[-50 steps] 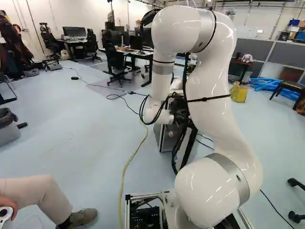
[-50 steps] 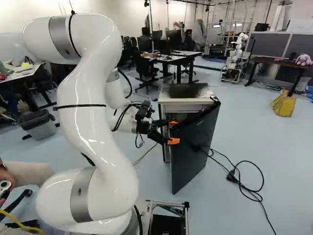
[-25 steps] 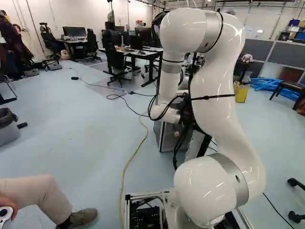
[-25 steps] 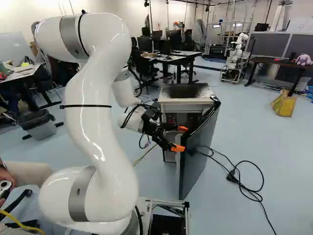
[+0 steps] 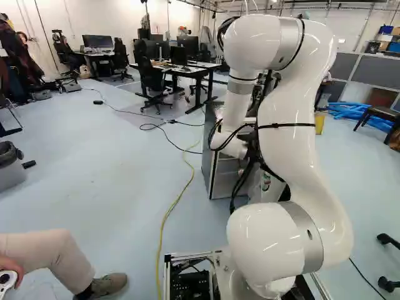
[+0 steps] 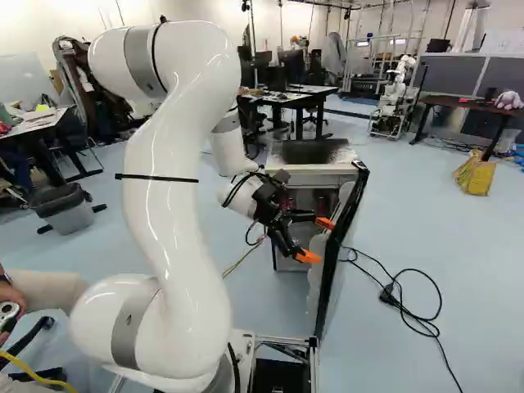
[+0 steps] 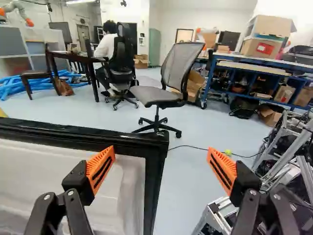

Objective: Grab a drink from the fridge

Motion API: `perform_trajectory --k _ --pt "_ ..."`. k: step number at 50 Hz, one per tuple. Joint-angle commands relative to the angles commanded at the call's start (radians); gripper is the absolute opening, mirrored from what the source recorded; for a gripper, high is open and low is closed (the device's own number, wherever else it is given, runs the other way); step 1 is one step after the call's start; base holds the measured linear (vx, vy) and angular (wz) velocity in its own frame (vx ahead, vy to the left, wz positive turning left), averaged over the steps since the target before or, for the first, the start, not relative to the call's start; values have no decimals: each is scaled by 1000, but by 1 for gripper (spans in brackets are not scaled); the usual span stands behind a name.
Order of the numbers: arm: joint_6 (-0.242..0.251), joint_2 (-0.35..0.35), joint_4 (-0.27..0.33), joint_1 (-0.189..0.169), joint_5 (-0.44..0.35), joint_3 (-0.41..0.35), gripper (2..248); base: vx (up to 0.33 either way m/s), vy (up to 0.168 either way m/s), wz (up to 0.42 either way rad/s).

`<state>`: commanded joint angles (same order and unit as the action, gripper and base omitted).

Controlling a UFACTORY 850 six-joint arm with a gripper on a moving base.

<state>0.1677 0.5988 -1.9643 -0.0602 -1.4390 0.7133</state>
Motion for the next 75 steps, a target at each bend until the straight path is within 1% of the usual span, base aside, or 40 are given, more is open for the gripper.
perform_trajectory --k 16,37,58,75 --pt "0 16 0 -112 0 63 247 0 0 0" --pt "0 44 0 -247 0 156 247 0 0 0" --pt "0 79 0 -367 0 257 247 0 0 0" --pt "0 112 0 -454 0 344 247 0 0 0"
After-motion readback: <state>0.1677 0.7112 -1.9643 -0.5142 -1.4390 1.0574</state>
